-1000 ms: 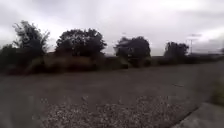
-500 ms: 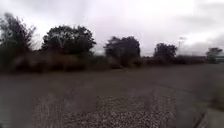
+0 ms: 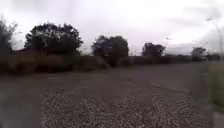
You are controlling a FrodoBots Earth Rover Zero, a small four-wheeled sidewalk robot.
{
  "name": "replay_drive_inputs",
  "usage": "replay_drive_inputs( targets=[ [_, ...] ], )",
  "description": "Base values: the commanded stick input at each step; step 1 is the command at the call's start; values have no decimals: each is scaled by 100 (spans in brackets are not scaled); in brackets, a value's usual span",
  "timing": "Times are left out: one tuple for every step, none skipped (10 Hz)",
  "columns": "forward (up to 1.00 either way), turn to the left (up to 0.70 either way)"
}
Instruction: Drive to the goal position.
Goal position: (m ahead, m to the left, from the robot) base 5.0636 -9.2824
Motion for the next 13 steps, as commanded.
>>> replay_drive_inputs(
  targets=[
    [70,-35],
    [70,-35],
    [70,-35],
    [70,-35],
    [70,-35],
    [70,-35],
    [70,-35],
    [70,-35],
    [70,-35],
    [70,-35],
    [70,-30],
    [70,-14],
    [70,0]
  ],
)
